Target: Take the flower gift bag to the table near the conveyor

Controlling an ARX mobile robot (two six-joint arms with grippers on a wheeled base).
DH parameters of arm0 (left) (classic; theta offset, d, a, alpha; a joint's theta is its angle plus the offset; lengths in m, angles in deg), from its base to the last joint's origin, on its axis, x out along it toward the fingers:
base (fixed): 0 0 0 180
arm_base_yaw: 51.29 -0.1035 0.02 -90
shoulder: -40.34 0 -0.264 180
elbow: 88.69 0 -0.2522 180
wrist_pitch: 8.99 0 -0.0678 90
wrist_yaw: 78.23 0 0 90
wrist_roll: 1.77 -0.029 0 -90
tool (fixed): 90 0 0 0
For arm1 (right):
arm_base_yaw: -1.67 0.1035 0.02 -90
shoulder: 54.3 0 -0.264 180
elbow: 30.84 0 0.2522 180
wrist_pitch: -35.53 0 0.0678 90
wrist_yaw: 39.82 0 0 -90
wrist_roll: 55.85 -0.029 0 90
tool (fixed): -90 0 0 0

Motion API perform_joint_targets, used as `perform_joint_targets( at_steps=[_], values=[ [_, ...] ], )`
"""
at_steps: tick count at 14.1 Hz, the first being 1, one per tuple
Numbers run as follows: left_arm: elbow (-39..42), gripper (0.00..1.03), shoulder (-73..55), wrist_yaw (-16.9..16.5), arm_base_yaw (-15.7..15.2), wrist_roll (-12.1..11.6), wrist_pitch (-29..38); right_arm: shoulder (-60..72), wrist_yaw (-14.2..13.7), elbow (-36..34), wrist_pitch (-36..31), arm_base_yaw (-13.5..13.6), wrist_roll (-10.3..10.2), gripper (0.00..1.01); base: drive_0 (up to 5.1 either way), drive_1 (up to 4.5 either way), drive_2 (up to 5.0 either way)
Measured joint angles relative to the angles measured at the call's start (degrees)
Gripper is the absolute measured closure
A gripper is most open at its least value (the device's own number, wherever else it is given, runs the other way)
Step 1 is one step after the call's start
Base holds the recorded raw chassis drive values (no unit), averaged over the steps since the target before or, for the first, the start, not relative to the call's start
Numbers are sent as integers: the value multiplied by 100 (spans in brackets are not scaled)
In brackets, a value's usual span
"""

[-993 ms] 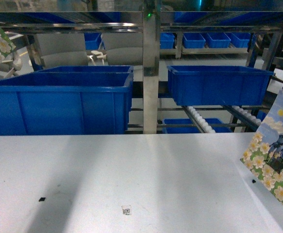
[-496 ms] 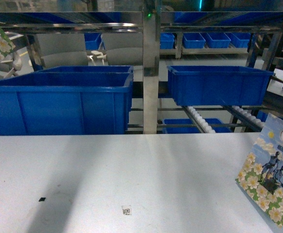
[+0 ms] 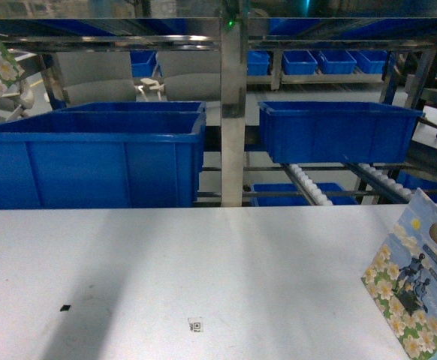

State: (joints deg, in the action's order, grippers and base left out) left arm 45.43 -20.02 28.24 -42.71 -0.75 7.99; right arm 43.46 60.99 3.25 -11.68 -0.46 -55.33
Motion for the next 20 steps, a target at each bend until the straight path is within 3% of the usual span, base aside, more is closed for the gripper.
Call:
perform_joint_targets(
  at_steps=[1, 2, 5, 7, 10, 13, 17, 20],
  values=[
    [0, 100, 0, 0, 0, 0, -2, -363, -201, -133, -57, -39, 68, 6, 0, 0, 0],
    [0, 100, 0, -2, 0, 0, 2, -835, -457, -254, -90, -98, 105, 3, 0, 0, 0],
    [0, 100, 0, 0, 0, 0, -2, -2299, -1032, -603, 599, -168, 221, 3, 0, 0, 0],
    [0, 100, 0, 0, 0, 0, -2, -3451, -1259, -861, 1290, -205, 232, 3, 0, 0, 0],
    [0, 100, 0, 0, 0, 0, -2, -5486, -1794, -1331, 3003, -138, 164, 3, 0, 0, 0],
    [0, 100, 0, 0, 0, 0, -2, -7960, -2061, -1547, 5364, 531, -9, 3, 0, 0, 0],
    [0, 100, -2, 2, 2, 0, 11, -8037, -2194, -1561, 5366, 588, 20, 3, 0, 0, 0],
    [125, 100, -402, 131, 212, 70, 326, -8037, -2194, -1561, 5366, 588, 20, 3, 0, 0, 0]
  ],
)
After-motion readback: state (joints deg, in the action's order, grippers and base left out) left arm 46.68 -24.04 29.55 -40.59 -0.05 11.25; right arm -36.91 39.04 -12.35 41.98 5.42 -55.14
